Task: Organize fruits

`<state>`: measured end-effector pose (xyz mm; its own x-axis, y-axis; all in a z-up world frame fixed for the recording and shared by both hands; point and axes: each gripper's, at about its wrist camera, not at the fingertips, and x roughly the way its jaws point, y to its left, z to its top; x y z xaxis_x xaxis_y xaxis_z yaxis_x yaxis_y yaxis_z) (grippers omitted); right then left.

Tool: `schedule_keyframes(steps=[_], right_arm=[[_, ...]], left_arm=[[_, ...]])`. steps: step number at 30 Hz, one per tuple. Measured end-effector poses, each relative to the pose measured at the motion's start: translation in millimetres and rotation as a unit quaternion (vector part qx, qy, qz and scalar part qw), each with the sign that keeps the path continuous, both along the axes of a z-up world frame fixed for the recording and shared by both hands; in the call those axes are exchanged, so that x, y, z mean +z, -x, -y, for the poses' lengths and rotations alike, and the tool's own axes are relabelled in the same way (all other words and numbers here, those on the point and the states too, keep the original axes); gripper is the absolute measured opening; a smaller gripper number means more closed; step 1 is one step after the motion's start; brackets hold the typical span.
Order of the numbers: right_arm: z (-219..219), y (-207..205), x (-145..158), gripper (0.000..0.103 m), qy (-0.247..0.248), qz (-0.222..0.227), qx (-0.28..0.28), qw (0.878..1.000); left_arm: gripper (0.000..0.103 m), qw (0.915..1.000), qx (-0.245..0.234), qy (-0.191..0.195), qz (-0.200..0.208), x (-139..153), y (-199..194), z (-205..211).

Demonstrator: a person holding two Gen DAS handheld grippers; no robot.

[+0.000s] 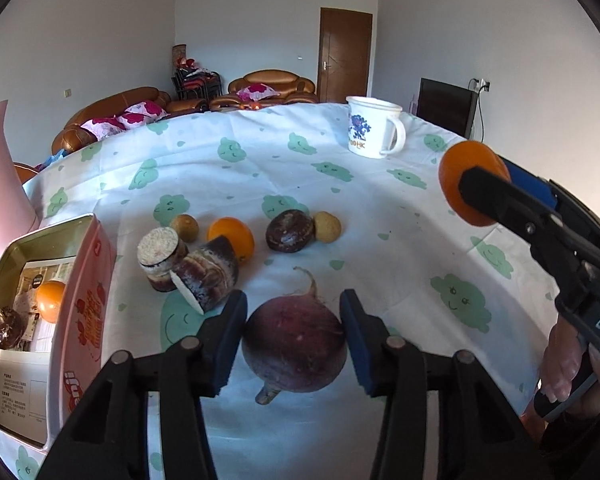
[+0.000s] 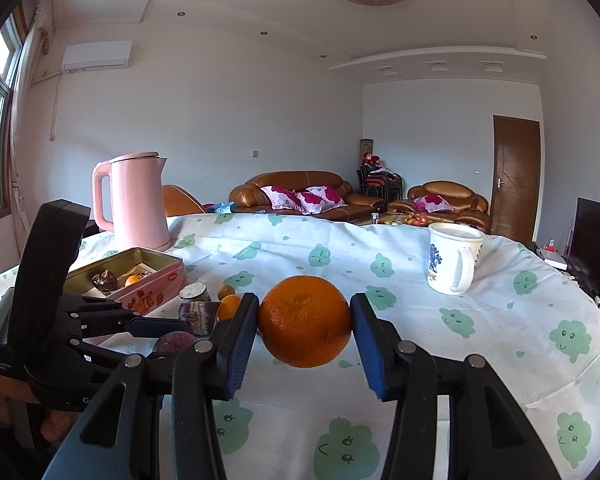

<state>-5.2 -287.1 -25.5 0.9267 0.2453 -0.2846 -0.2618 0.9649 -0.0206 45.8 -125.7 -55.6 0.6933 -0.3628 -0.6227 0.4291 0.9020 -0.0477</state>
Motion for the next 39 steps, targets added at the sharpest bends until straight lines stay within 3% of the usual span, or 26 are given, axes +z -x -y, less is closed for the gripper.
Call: schedule_keyframes(steps=[4,5,6,13,14,15,17,26,31,38,39], right_arm=[[-10,0,5,0.049,0.009,0.005,0.012,1.0],[-13,-1,6,0.049,0.011,0.006,0.015,1.0],[-16,-1,7,0.049,0.013,0.006,0.018,1.0],[-29,-4,12,0.049,0.025,0.011,0.026,0.999],[-29,-4,12,0.049,0.026,0.01,0.026,0.999],[-28,-2,12,0.049,0.026,0.01,0.025,0.999],[-25,1,12,0.049,0.024,0.009,0.023,0.999],[-15,12,1,0.049,0.017,0.003,0.022,1.0],[-17,10,-4,0.049,0.016,-0.004,0.027,0.999],[-23,7,-6,0.049,0.022,-0.008,0.034,0.999],[-24,7,-6,0.049,0.022,-0.007,0.035,0.999]], left_arm=[[0.041,0.9994,0.011,0.018,0.027,15,4,-12],[0.02,0.9992,0.011,0.023,0.031,18,3,-15],[0.006,0.999,0.008,0.03,0.032,21,3,-18],[0.015,0.9991,0.025,0.021,0.025,16,-5,-25],[0.031,0.9991,0.029,0.023,0.022,15,-6,-26],[0.053,0.9989,0.033,0.024,0.022,15,-6,-26],[0.07,0.9986,0.036,0.023,0.032,16,-1,-26],[0.071,0.9997,-0.006,-0.021,-0.01,-11,20,-5],[0.055,0.999,0.005,-0.044,-0.007,-14,21,-1],[0.059,0.999,0.005,-0.041,-0.016,-17,22,-5],[0.056,0.9991,-0.002,-0.035,-0.023,-18,22,-5]])
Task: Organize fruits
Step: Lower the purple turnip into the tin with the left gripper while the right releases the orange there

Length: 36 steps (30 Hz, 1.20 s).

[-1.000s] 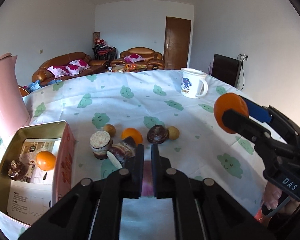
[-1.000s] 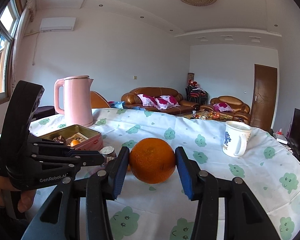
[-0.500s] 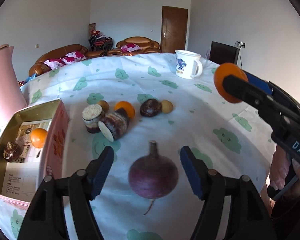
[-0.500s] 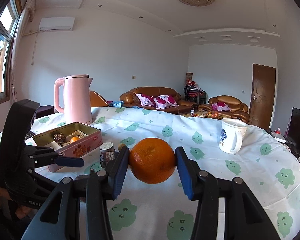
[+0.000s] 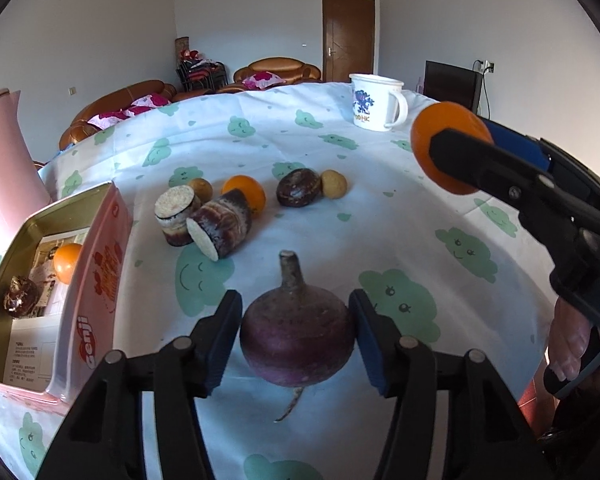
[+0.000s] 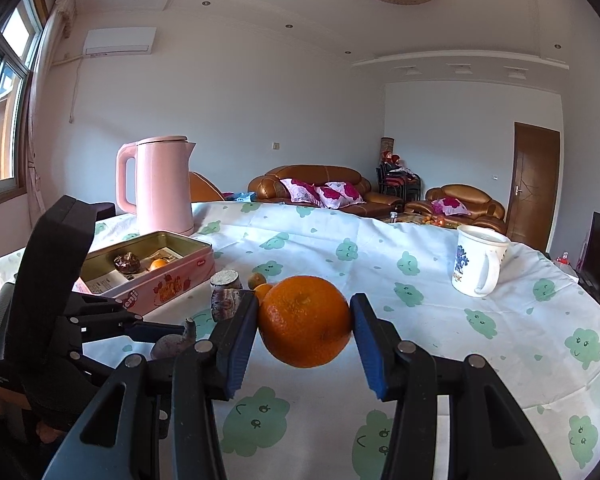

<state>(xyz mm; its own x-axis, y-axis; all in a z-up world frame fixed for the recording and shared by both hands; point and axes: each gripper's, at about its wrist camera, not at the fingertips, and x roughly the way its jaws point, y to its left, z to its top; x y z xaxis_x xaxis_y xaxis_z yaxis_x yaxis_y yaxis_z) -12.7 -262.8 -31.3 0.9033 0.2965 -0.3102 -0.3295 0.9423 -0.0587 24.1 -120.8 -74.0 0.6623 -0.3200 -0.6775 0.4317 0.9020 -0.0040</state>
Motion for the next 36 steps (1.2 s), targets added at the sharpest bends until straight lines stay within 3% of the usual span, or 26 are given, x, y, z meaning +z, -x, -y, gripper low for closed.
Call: schedule_keyframes(steps=[7,17,28,36], right_arm=[[-7,-3,5,0.049,0.002,0.001,0.012,1.0],[-39,-24,30,0.049,-0.012,-0.005,0.073,0.997],[-99,-58,47,0.049,0.003,-0.026,0.133,0.991],[-147,-74,41,0.049,0.024,-0.042,0.168,0.985]], left_arm=[[0.055,0.999,0.003,0.023,0.038,17,9,-9],[0.055,0.9885,0.083,0.017,0.125,56,13,-58],[0.055,0.9787,0.154,0.022,0.134,61,-6,-118],[0.055,0.9704,0.206,0.036,0.121,54,-18,-164]])
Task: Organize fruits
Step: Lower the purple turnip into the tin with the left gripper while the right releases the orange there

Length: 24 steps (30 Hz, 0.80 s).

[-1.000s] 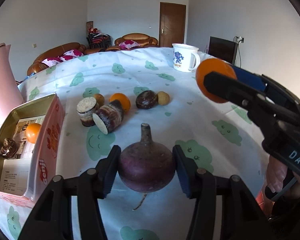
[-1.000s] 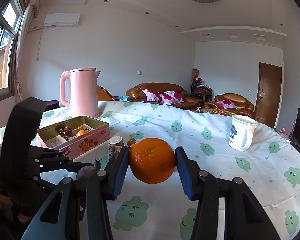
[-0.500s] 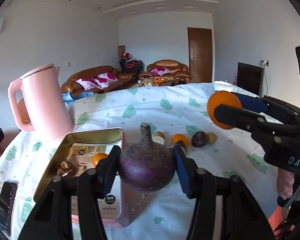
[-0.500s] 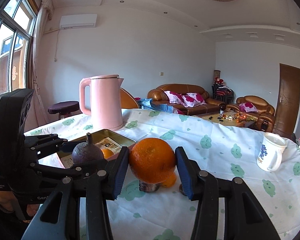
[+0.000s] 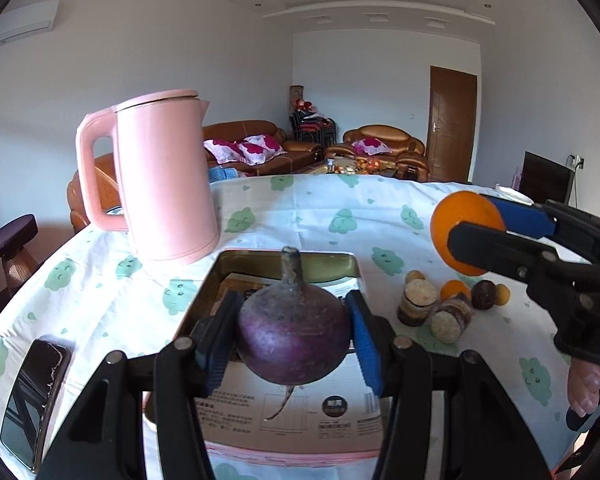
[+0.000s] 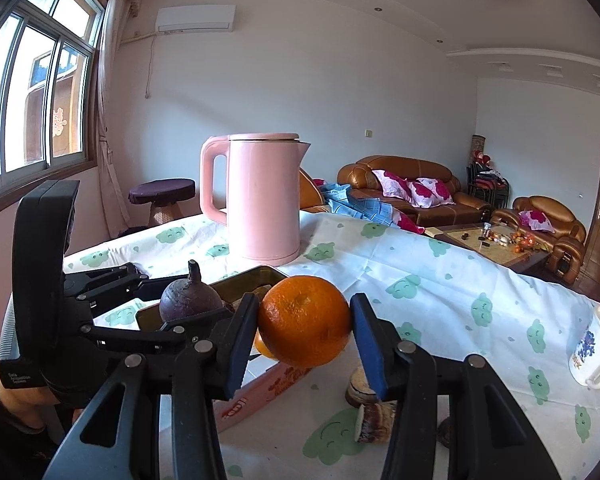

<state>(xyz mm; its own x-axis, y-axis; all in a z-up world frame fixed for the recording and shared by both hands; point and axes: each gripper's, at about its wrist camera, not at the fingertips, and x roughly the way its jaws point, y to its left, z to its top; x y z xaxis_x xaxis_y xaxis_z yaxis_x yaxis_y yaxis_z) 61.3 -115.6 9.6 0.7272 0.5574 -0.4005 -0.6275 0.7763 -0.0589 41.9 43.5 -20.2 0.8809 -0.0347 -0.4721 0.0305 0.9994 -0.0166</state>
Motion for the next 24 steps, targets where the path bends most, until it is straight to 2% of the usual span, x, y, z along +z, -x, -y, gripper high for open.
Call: schedule_keyframes(steps=[13,15,24], right_arm=[[-60,-16,-38,0.049,0.041,-0.049,0.042,0.997],[-63,-19,-43,0.049,0.044,-0.056,0.042,0.997],[-71,-29,-56,0.05,0.05,-0.085,0.045,0.994]], left_arm=[[0.055,0.9987,0.038,0.021,-0.026,-19,-11,-38],[0.055,0.9983,0.038,0.032,-0.031,-21,-12,-43],[0.056,0.9974,0.051,0.026,-0.043,-23,-16,-46]])
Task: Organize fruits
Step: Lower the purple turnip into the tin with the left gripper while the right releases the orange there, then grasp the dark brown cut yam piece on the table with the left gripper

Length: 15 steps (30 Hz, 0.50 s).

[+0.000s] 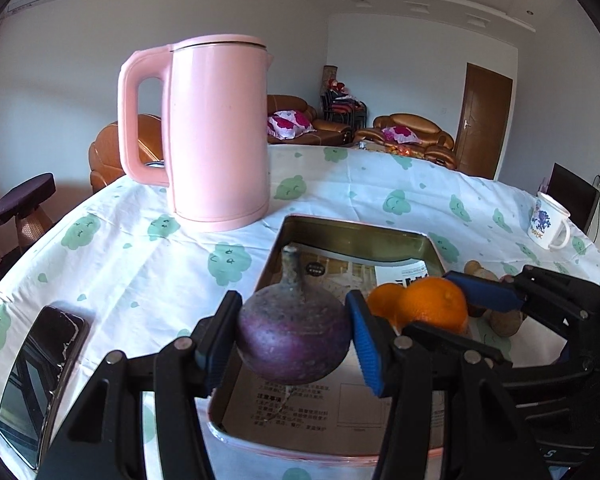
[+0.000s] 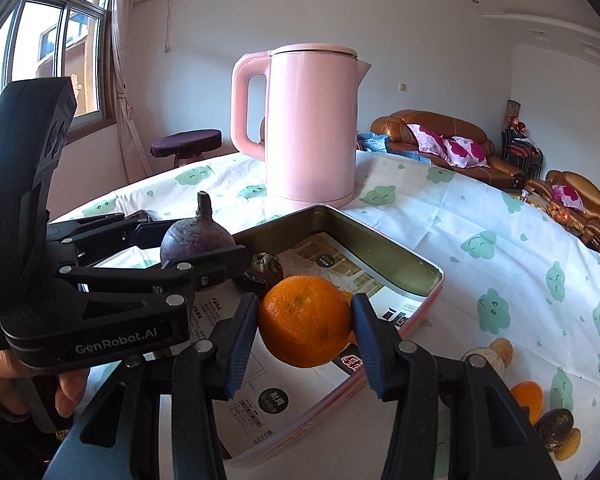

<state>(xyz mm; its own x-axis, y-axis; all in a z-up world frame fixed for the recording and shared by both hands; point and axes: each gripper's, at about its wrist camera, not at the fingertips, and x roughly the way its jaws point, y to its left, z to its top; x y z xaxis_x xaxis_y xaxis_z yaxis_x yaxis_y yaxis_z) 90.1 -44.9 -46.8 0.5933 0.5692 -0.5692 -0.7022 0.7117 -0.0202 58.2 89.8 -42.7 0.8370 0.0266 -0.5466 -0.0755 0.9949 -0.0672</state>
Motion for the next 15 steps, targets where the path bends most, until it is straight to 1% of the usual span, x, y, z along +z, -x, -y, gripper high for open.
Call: schedule_keyframes(steps=[2,3,6,10,14,15], right_arm=[[0,0,-1,0.052,0.001,0.0,-0.002,1.0],[1,1,0,0.056,-0.001,0.004,-0.004,1.0],[7,7,6,0.06,-0.006,0.016,-0.007,1.0],[28,17,15,0.06,-0.006,0.036,-0.015,0.999],[68,24,22,0.06,0.002,0.061,-0.052,0.997],[81,25,24,0.06,0.0,0.066,-0.063,0.996]], left_arm=[[0.059,1.0,0.001,-0.004,0.007,2,2,1],[0.064,0.9999,0.003,-0.006,0.011,4,4,2],[0.074,0.9996,0.005,-0.002,0.027,12,9,4],[0.077,0.9988,-0.002,0.005,0.048,23,16,12],[0.084,0.9979,-0.022,0.002,0.061,30,19,31],[0.084,0.9977,-0.03,0.001,0.061,31,19,38]])
